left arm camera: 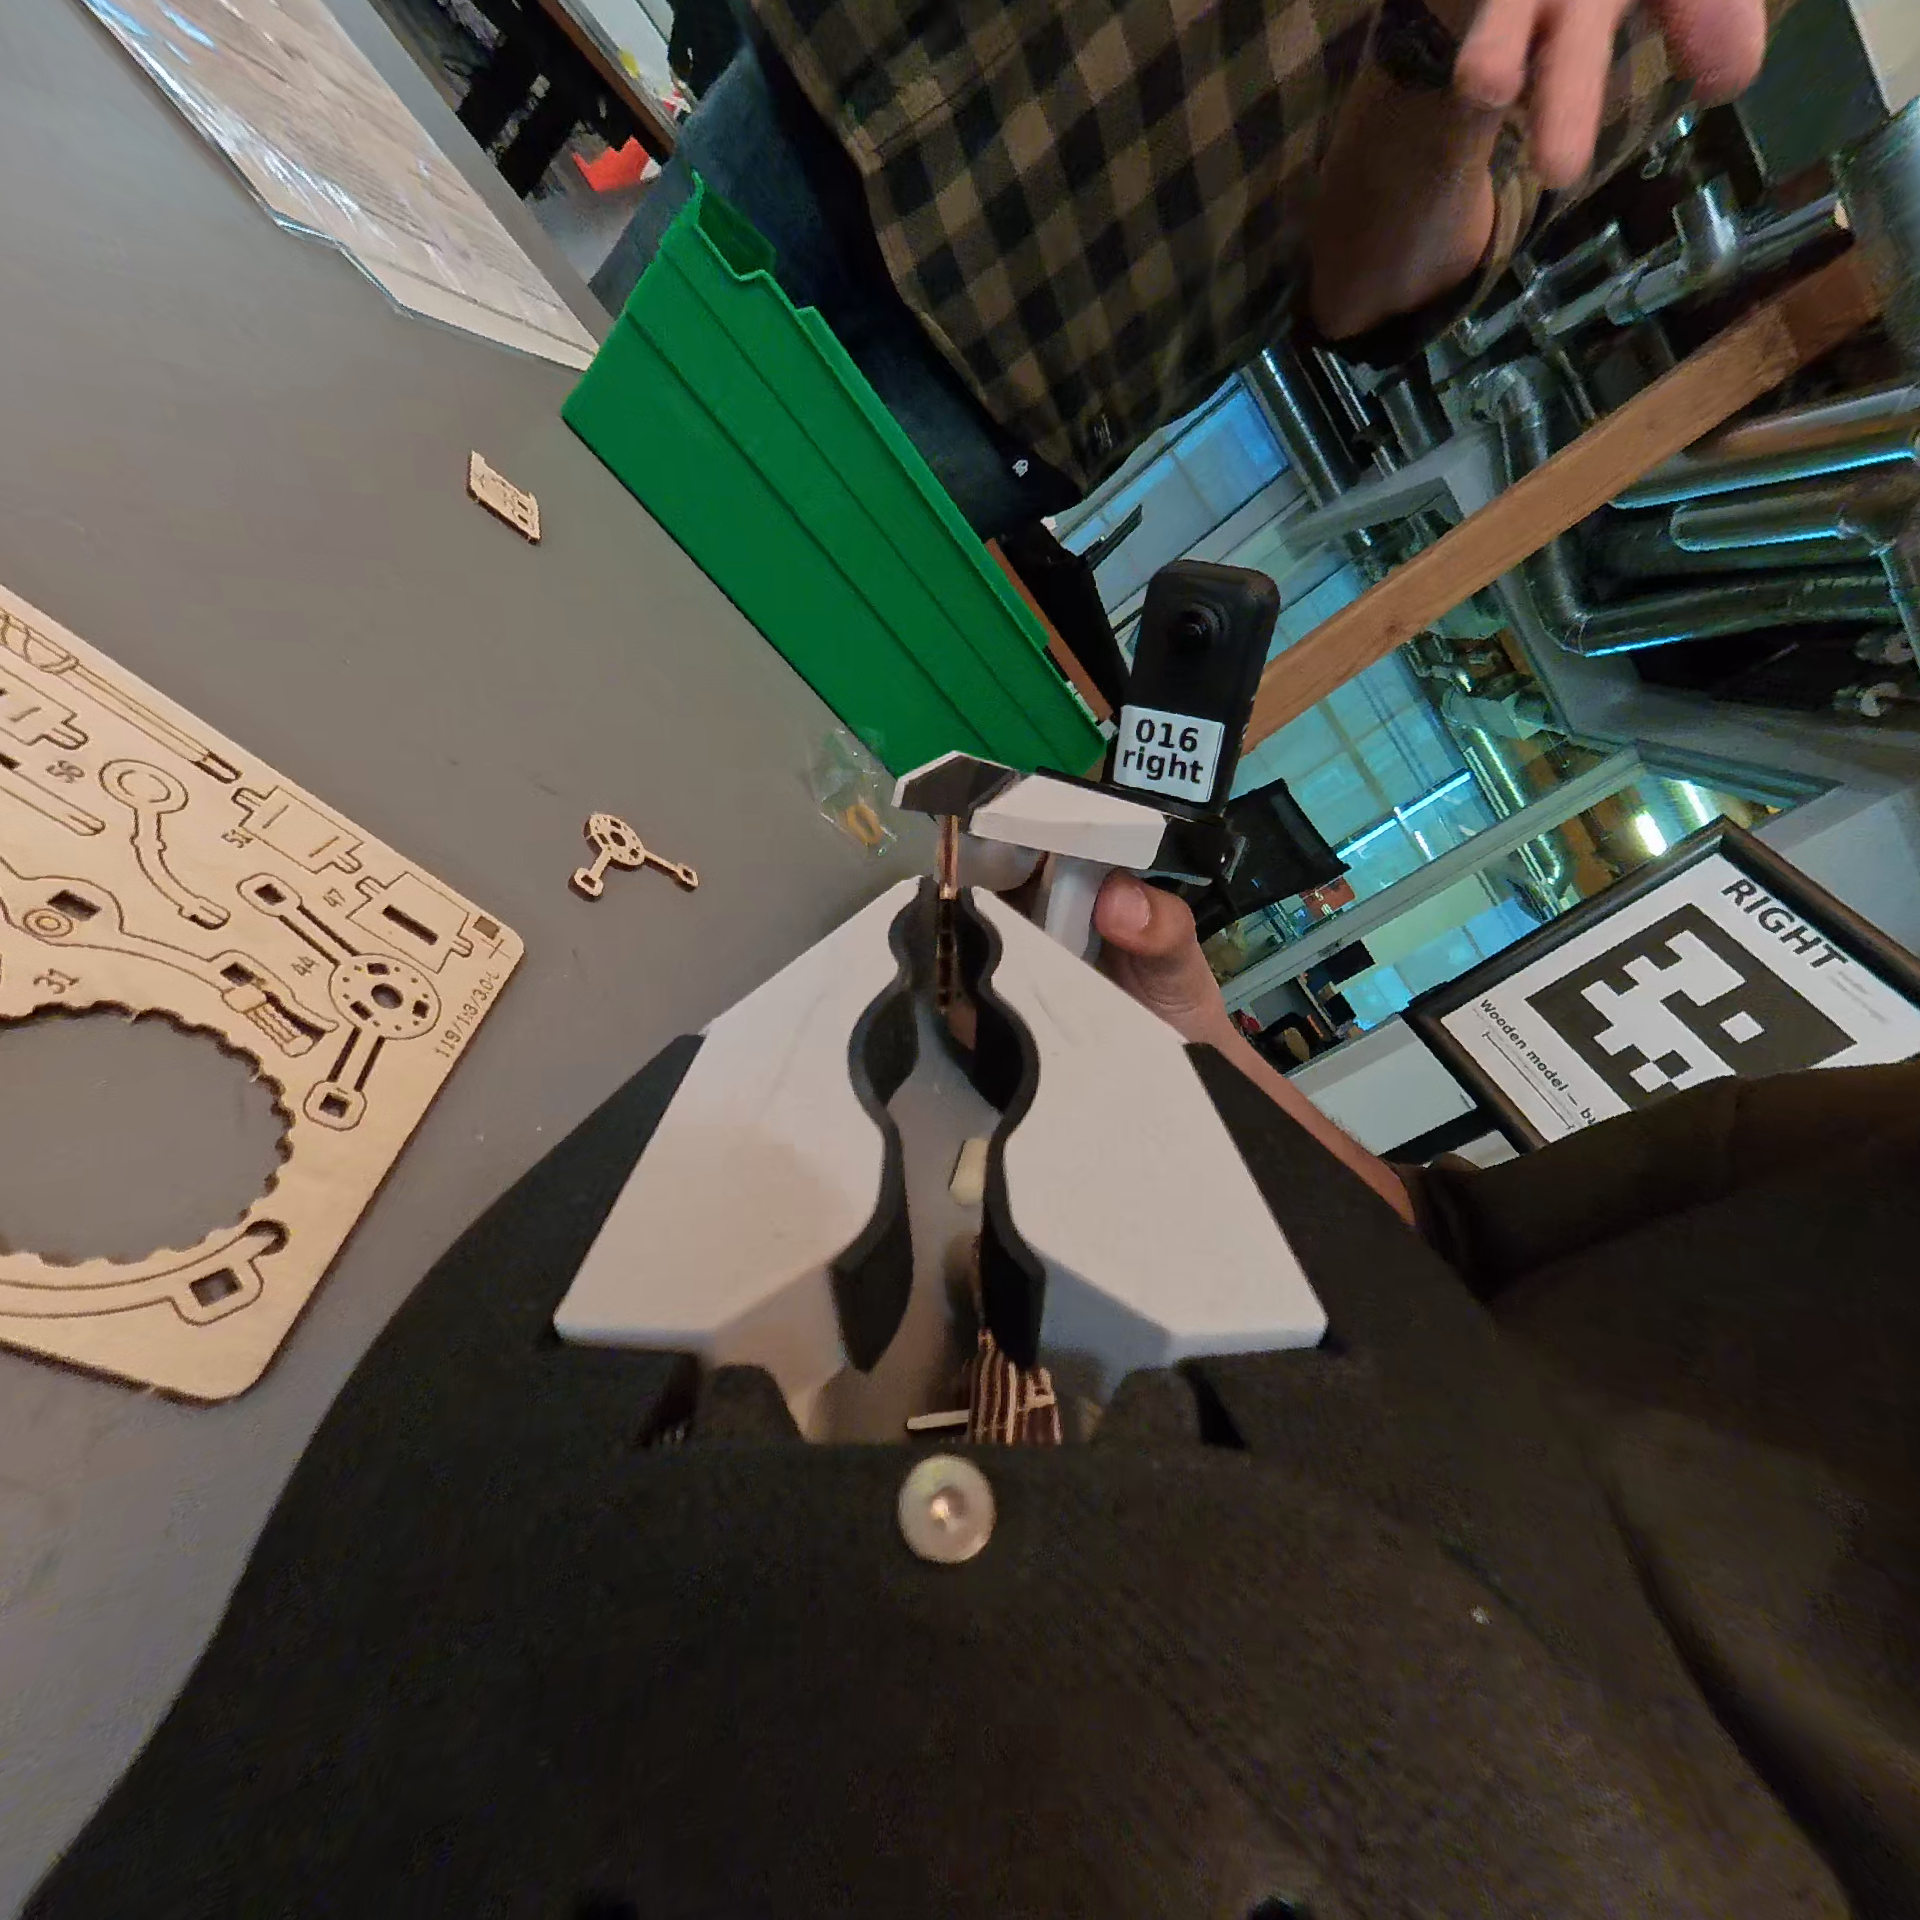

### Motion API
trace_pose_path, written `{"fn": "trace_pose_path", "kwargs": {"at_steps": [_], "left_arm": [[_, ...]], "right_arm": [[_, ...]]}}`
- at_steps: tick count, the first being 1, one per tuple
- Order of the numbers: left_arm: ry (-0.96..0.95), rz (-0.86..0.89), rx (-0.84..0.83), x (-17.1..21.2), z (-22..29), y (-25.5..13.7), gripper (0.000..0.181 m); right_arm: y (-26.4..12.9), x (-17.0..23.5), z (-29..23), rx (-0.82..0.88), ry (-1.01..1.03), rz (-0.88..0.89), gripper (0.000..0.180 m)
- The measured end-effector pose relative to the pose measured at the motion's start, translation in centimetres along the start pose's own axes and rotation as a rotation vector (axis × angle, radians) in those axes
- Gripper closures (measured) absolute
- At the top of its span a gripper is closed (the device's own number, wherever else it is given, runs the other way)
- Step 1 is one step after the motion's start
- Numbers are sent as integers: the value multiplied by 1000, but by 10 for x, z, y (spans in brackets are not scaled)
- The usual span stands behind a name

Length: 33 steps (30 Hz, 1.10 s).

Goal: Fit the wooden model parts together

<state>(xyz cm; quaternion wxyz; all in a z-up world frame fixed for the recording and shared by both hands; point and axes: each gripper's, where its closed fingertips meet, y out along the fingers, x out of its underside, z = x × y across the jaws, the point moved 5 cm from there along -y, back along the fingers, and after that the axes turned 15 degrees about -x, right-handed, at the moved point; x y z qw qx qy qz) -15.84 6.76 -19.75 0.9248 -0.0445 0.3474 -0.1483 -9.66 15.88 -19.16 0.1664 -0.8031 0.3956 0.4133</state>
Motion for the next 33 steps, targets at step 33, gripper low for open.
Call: {"fn": "trace_pose_path", "kwargs": {"at_steps": [33], "left_arm": [[91,-32,-114,6,-3,6,181]], "right_arm": [[7,9,2,66,-8,-90,174]]}}
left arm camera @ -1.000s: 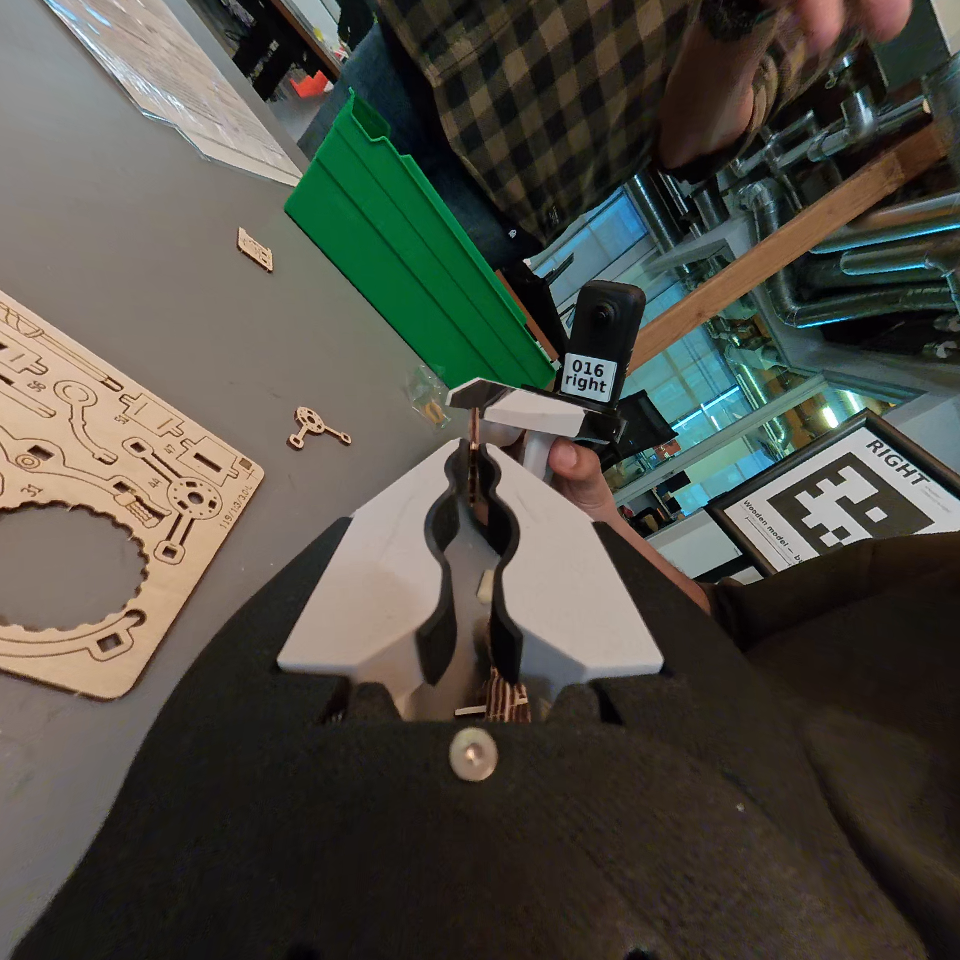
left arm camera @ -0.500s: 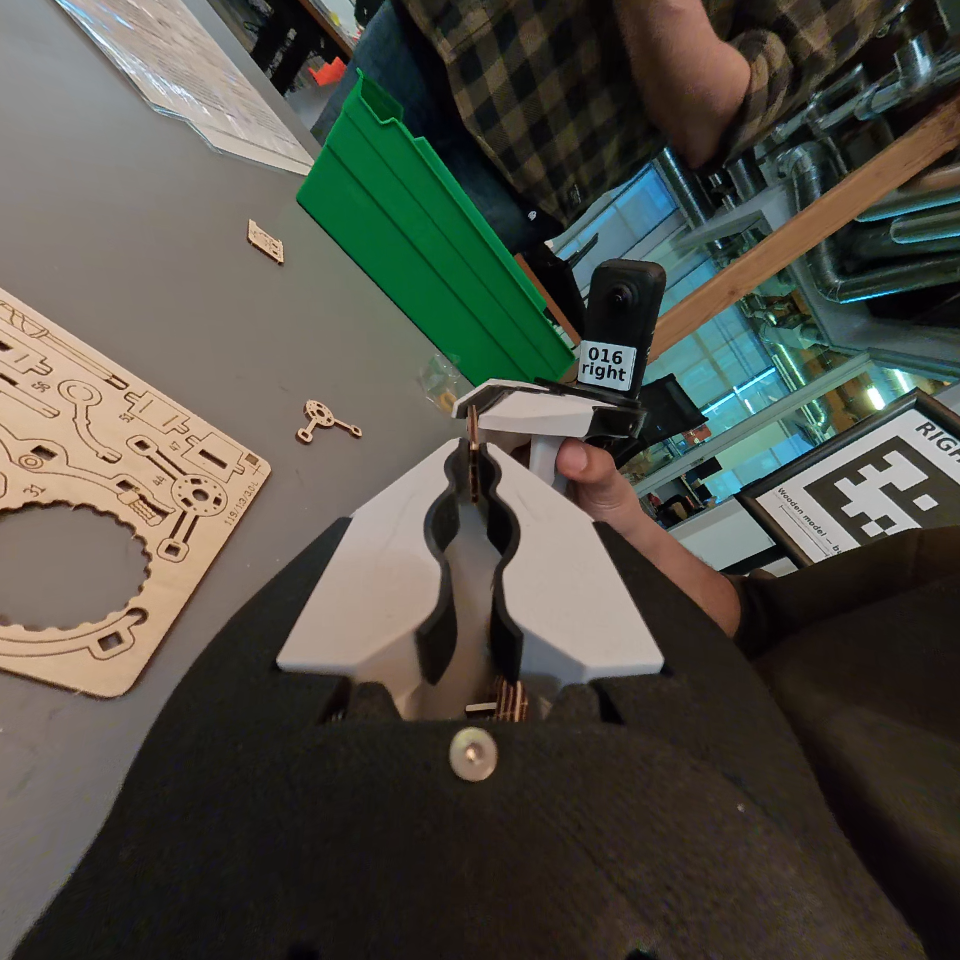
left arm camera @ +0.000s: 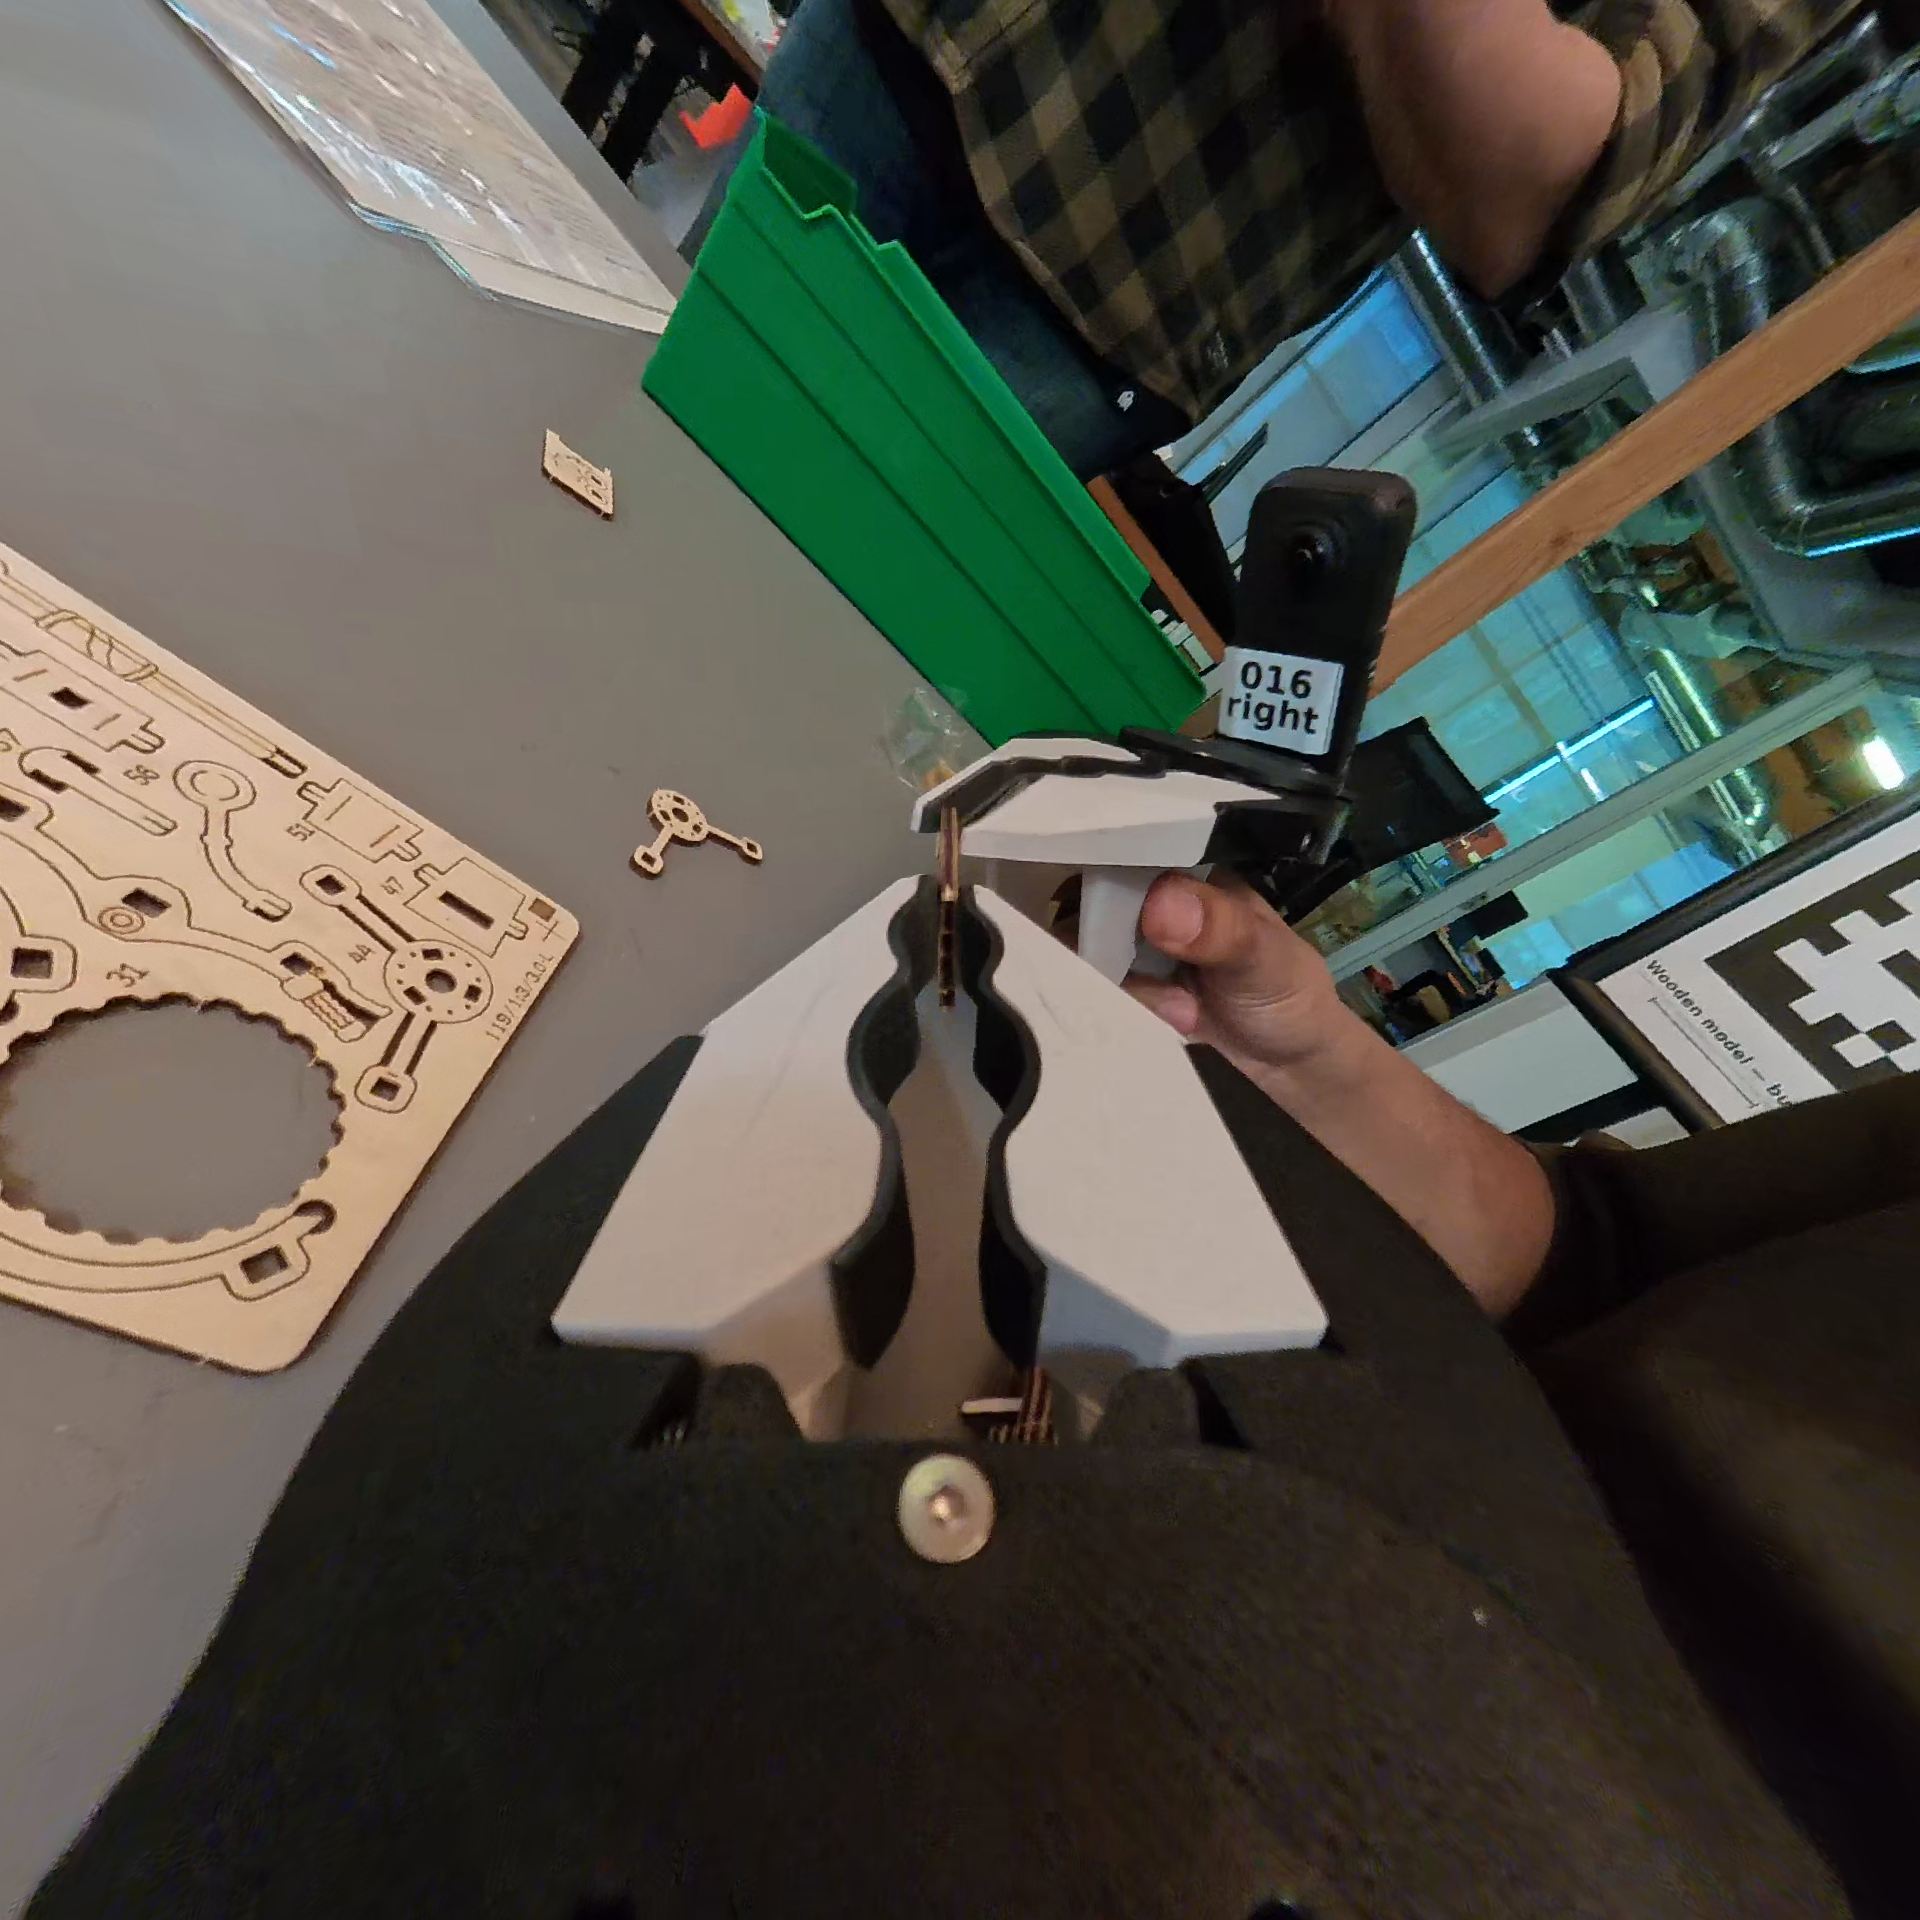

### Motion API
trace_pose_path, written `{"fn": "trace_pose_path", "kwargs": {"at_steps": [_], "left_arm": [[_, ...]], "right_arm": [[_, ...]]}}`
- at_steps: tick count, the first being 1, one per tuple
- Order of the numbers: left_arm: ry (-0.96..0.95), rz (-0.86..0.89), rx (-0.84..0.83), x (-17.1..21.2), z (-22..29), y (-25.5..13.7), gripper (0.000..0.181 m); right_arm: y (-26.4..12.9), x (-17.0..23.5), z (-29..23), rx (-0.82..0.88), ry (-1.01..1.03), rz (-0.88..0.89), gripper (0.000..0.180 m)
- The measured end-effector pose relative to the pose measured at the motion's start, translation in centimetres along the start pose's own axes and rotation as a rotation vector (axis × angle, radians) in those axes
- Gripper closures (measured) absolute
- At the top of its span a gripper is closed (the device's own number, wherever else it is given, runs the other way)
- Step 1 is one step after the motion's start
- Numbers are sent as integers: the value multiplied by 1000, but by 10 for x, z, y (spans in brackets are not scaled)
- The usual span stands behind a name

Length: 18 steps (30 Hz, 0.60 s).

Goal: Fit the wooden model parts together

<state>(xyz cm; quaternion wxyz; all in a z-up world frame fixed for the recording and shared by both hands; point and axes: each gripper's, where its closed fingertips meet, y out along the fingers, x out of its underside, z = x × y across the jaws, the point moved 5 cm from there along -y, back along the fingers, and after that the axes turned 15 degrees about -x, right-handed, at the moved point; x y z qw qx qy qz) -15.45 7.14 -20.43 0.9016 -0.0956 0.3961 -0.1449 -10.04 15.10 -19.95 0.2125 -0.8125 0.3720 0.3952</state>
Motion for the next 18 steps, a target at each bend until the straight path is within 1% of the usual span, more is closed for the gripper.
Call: {"fn": "trace_pose_path", "kwargs": {"at_steps": [5,8,13,18], "left_arm": [[-9,0,11,0,0,0,181],[-13,0,11,0,0,0,181],[-11,-2,19,0,0,0,181],[-10,0,22,0,1,-1,181]], "right_arm": [[-4,-3,2,-25,42,55,166],[-2,-2,1,-34,44,41,163],[2,2,-2,-25,26,1,170],[2,2,-2,-33,28,3,171]]}}
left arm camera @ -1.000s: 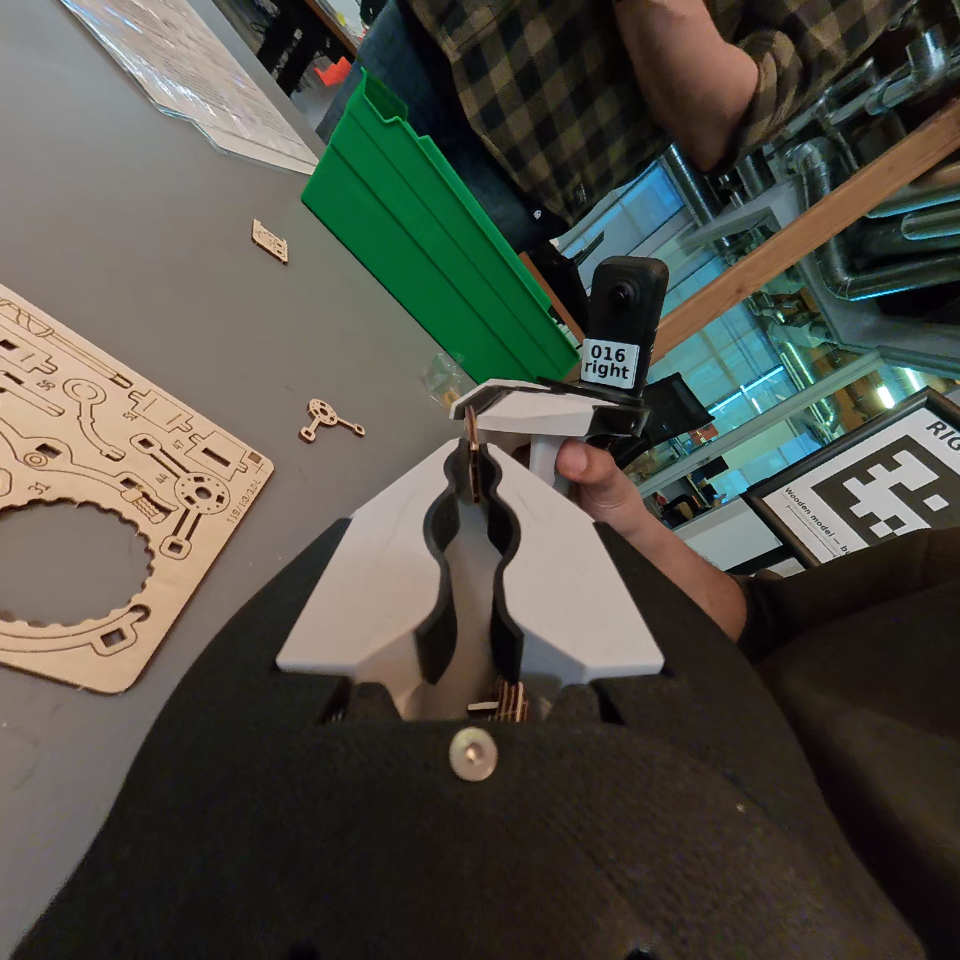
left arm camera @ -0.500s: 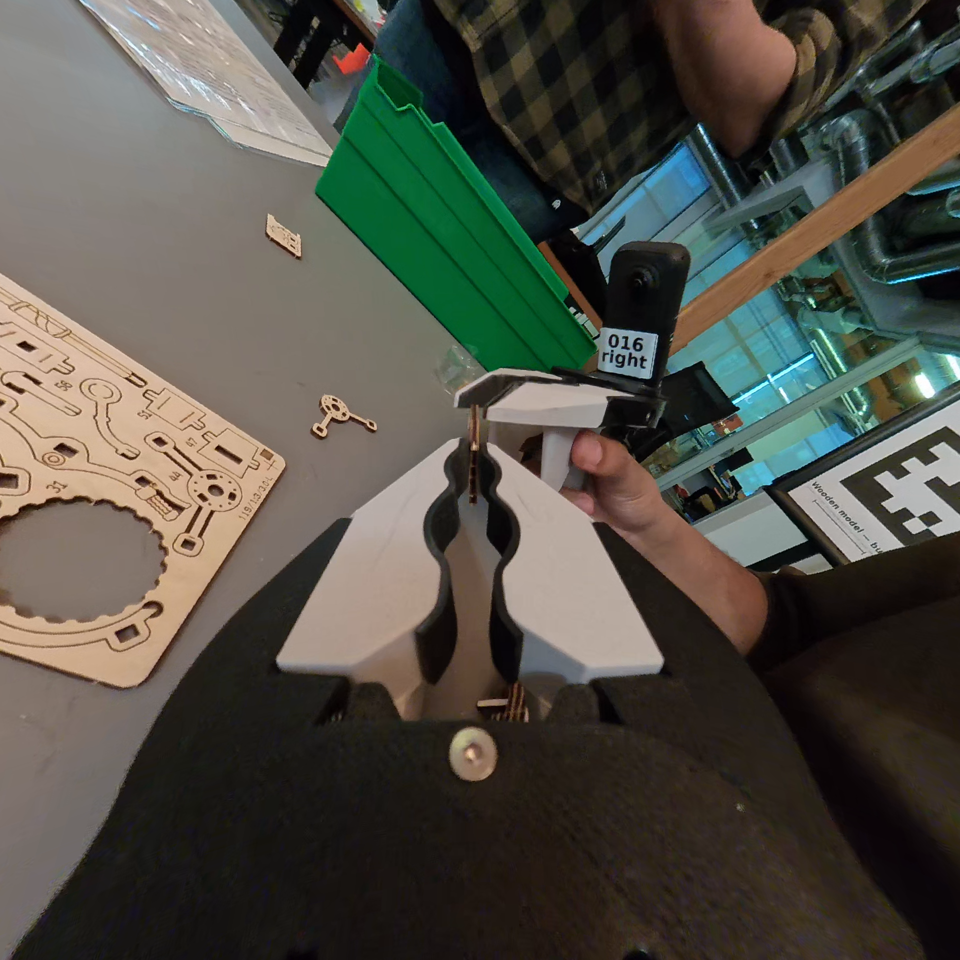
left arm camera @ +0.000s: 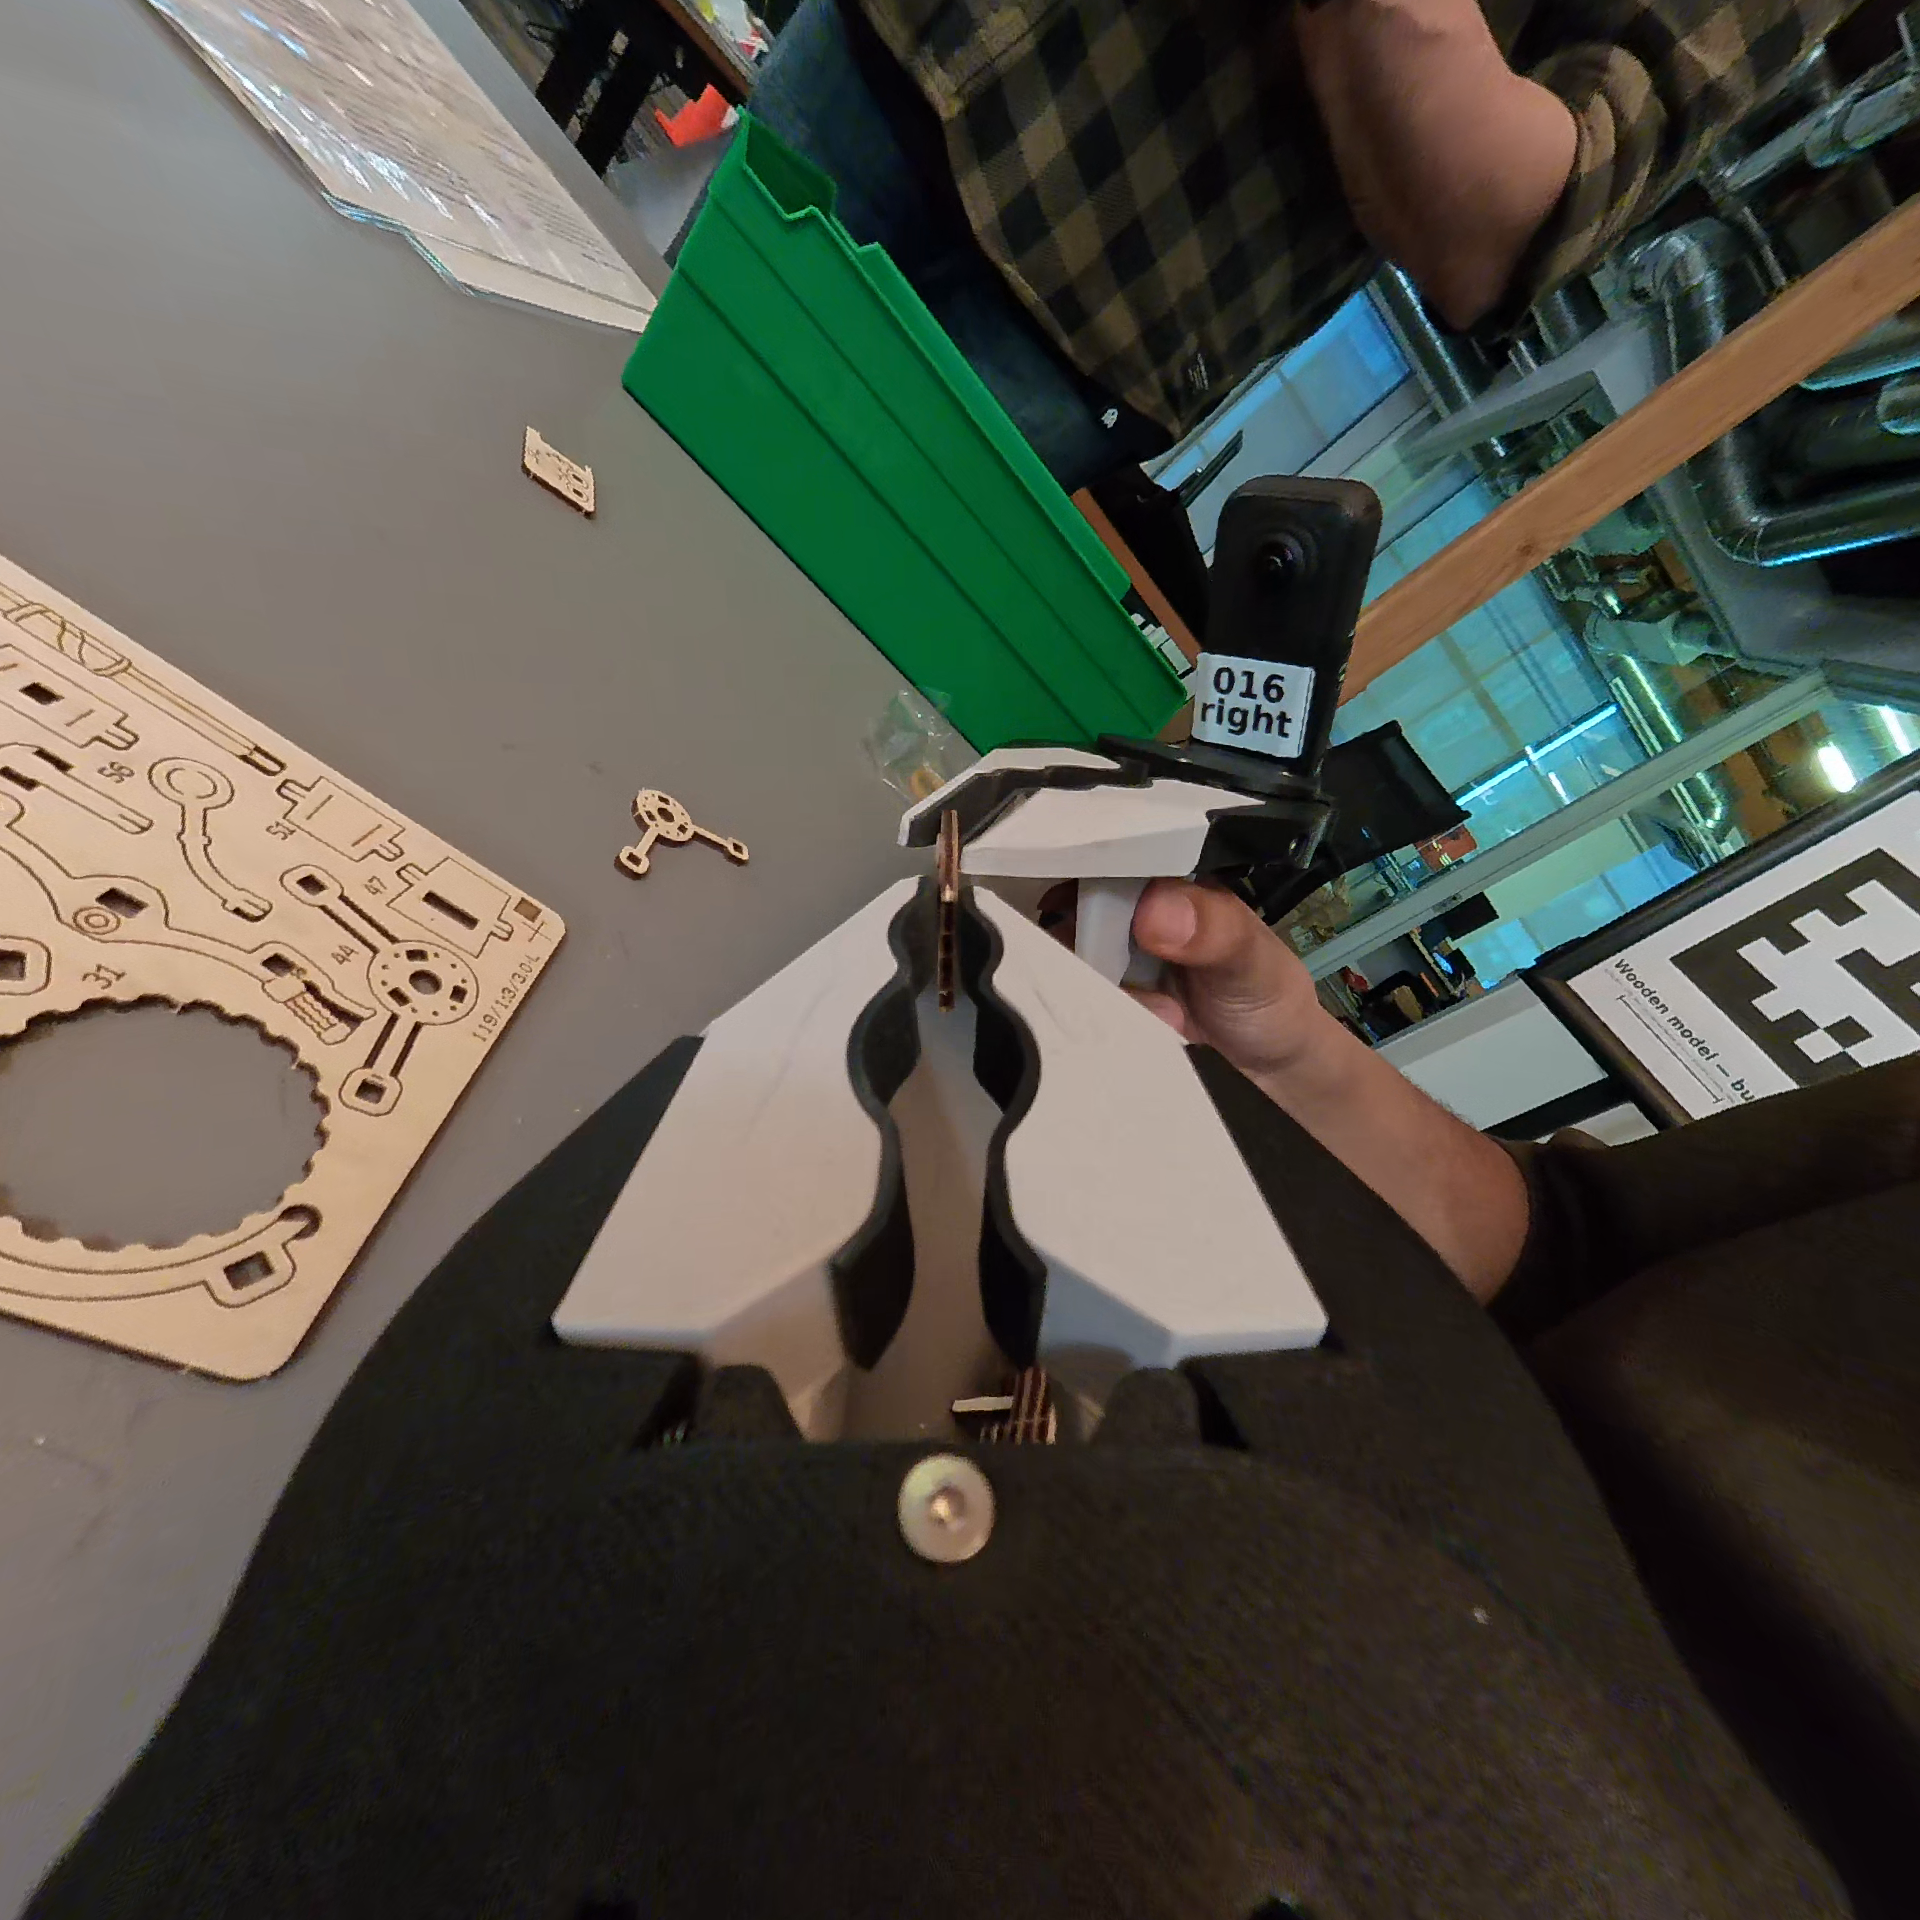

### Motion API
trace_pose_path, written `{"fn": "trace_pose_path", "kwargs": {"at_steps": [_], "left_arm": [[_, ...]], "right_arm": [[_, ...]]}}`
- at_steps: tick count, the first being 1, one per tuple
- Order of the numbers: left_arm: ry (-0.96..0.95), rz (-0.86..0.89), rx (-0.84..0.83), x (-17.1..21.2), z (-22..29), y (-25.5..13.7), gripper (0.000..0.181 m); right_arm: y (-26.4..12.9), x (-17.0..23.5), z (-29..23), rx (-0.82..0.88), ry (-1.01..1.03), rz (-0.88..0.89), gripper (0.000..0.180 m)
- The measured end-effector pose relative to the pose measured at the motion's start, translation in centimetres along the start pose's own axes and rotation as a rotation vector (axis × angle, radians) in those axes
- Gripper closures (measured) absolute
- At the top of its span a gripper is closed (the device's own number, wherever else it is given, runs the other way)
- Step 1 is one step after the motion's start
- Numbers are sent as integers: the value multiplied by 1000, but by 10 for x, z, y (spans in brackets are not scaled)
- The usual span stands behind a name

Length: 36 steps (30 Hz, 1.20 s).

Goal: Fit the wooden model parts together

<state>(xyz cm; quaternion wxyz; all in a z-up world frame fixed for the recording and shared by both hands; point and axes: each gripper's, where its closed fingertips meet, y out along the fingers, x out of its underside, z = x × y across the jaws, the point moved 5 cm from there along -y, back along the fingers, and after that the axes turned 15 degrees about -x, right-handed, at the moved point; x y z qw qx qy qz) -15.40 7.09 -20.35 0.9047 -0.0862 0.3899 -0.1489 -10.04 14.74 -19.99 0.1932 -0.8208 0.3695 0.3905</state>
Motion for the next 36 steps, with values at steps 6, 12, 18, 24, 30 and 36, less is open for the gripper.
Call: {"fn": "trace_pose_path", "kwargs": {"at_steps": [6,12,18,24,30,36], "left_arm": [[7,2,7,0,1,0,181],[38,-5,-10,2,3,1,181],[123,7,-78,4,7,2,180],[180,9,-110,5,8,3,180],[127,11,-78,1,5,2,180],[-3,31,-2,-3,1,-2,181]], "right_arm": [[-1,0,0,-31,24,12,172],[-2,2,1,-46,60,11,172],[-4,2,2,-34,47,-17,171],[-4,2,1,-15,12,-36,171],[-2,-1,2,-21,4,-24,171],[-12,-15,-4,-94,-16,89,158]]}}
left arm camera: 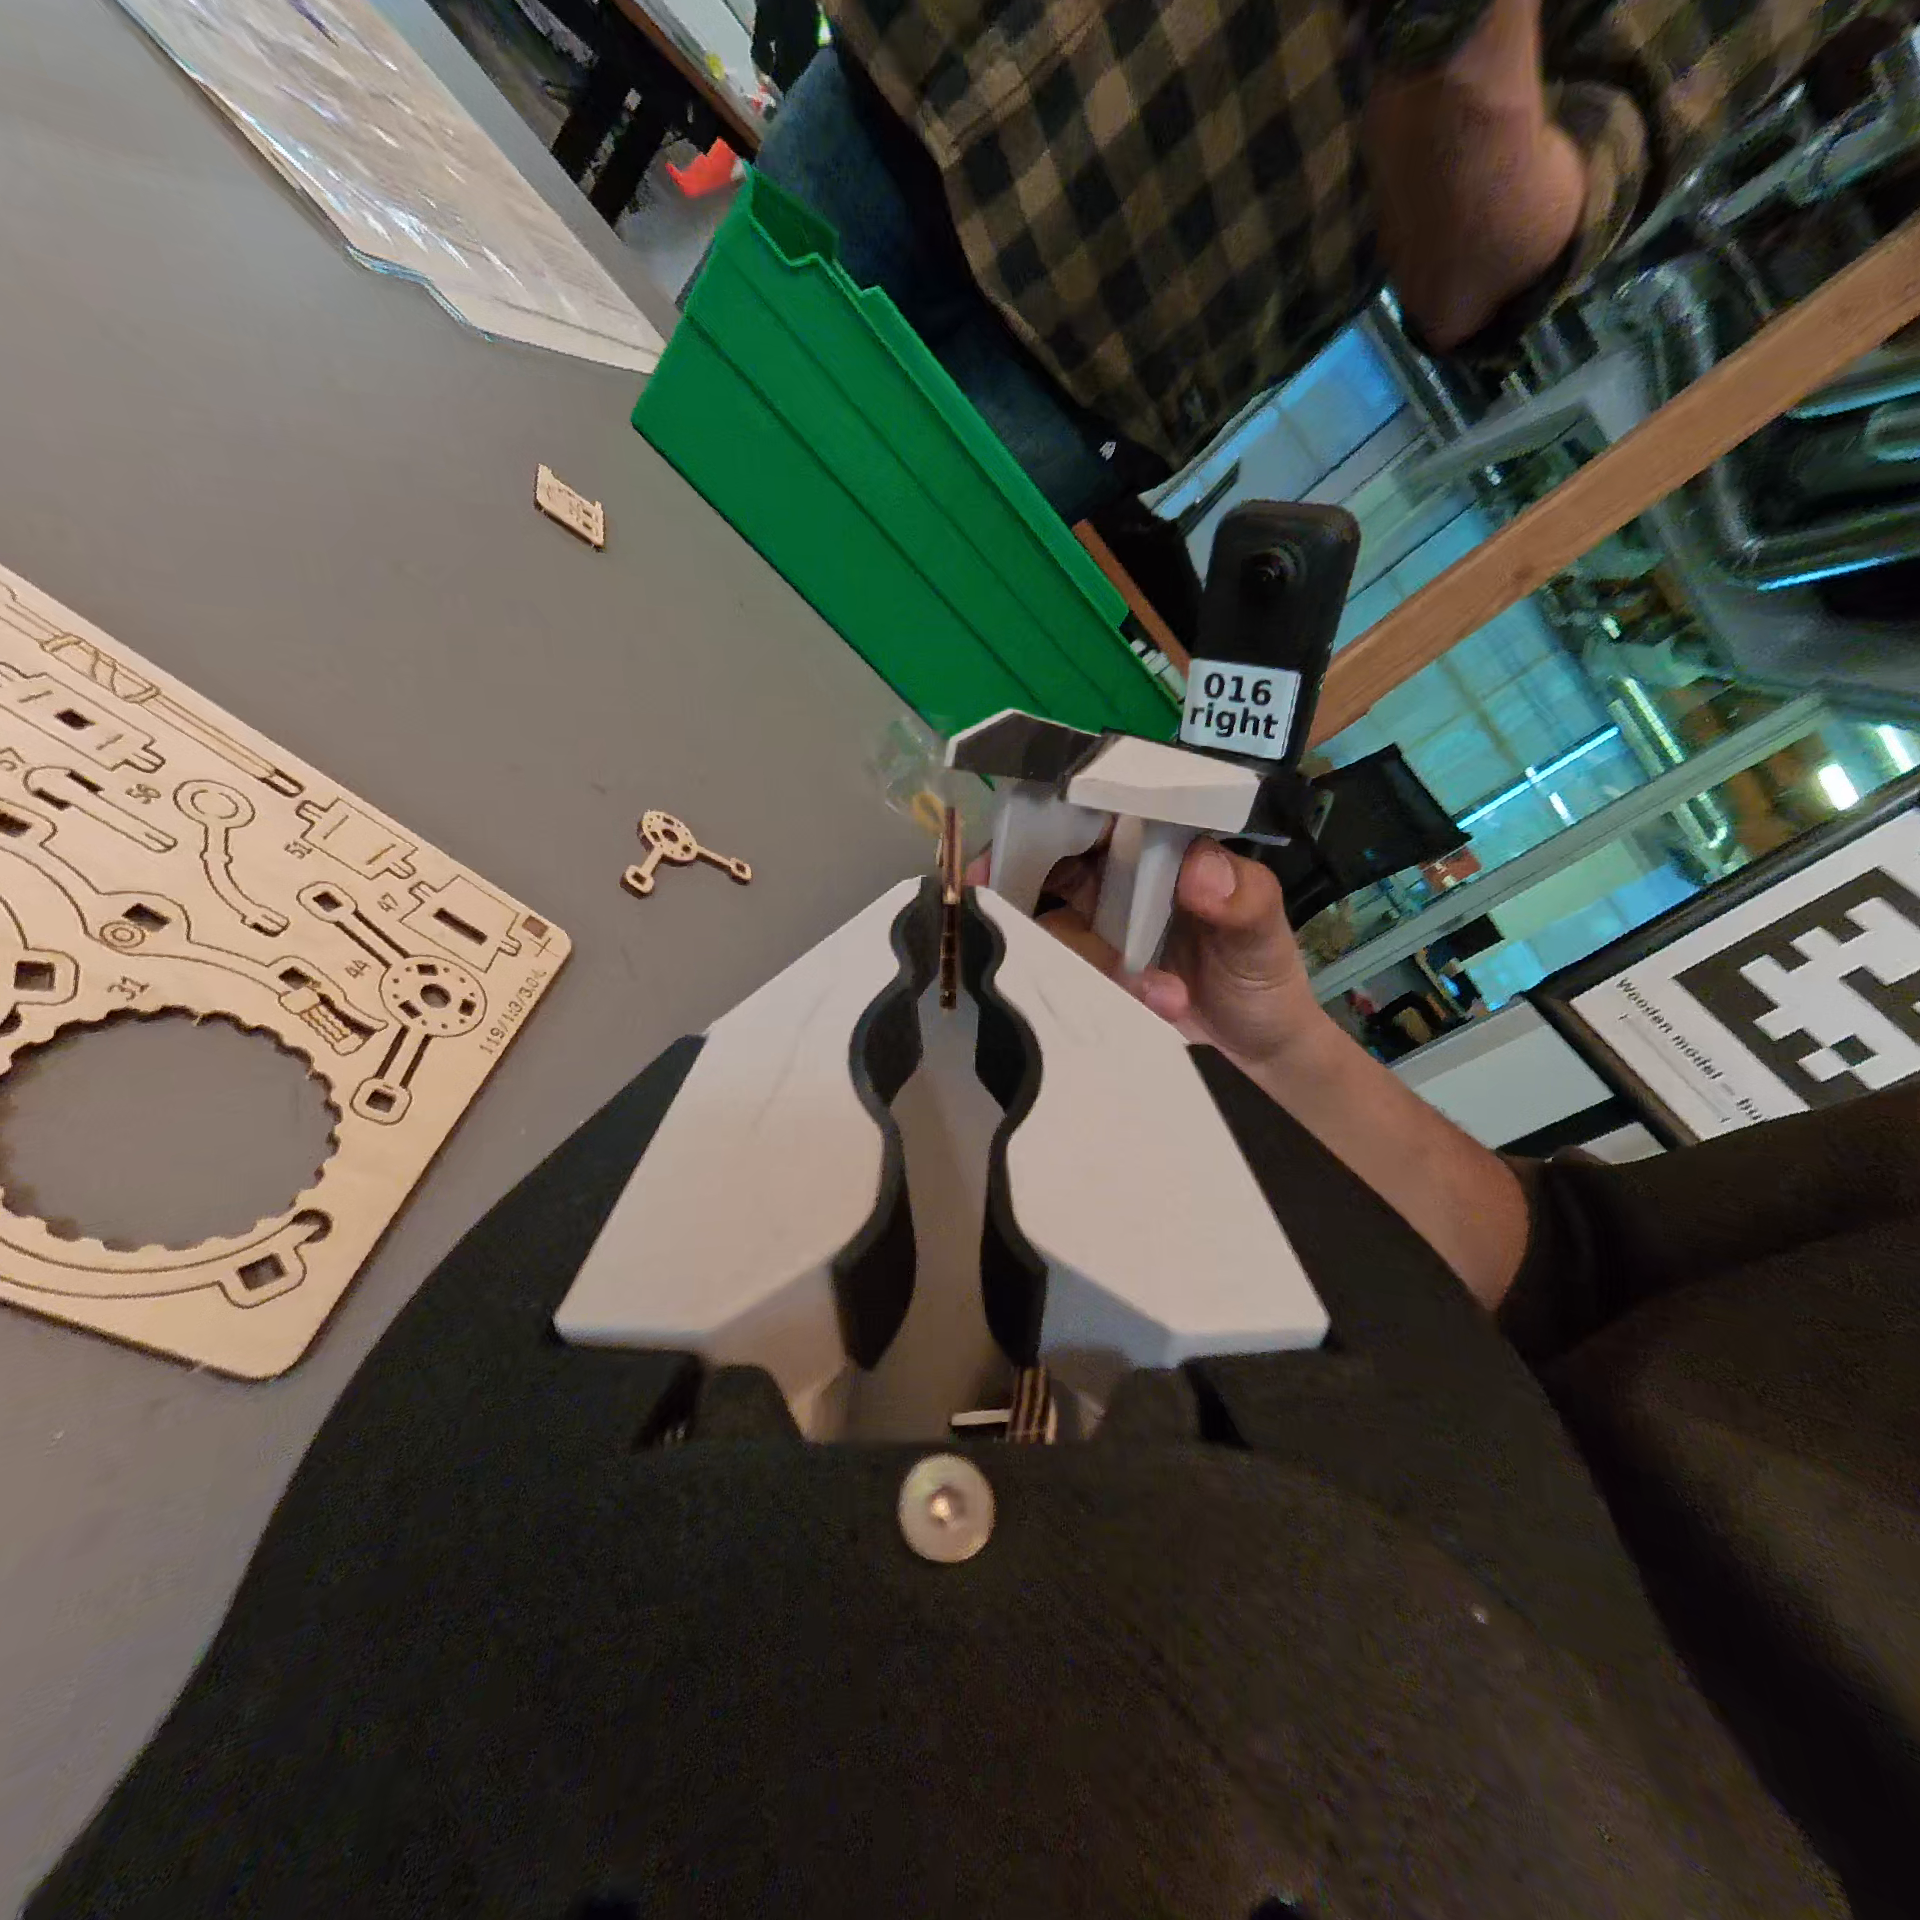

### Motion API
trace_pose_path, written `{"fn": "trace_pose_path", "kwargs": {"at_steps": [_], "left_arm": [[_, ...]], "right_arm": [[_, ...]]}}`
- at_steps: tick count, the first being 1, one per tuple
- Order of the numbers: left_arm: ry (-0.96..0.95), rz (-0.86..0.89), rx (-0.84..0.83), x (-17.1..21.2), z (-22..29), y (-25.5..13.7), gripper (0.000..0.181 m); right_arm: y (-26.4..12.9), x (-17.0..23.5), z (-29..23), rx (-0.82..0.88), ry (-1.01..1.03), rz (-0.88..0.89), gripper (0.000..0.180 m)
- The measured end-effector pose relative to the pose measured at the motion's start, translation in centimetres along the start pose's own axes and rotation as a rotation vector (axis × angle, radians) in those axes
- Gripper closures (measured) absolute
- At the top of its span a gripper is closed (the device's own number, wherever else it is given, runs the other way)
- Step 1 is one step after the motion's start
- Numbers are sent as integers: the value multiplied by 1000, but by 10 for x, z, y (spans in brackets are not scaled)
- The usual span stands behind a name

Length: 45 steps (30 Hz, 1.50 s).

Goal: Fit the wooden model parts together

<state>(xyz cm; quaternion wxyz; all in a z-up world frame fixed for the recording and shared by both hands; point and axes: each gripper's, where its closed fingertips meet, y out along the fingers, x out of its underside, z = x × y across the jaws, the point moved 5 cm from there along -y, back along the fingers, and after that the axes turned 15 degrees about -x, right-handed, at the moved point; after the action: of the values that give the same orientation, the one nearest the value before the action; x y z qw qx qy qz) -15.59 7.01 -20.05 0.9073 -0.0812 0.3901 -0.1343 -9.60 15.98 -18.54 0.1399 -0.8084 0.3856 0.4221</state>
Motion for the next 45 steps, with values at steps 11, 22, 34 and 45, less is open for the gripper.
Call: {"fn": "trace_pose_path", "kwargs": {"at_steps": [11,22,34,45], "left_arm": [[-136,32,107,-9,-4,-9,181],[-70,19,162,-7,5,-11,181],[-142,107,116,-19,-6,-19,160],[-232,22,266,-13,3,-19,171]], "right_arm": [[12,7,-10,53,-276,-163,158],[13,7,-13,0,-224,-128,158],[12,-3,-52,458,-1369,-335,179],[29,26,-46,514,-1651,-539,179]]}}
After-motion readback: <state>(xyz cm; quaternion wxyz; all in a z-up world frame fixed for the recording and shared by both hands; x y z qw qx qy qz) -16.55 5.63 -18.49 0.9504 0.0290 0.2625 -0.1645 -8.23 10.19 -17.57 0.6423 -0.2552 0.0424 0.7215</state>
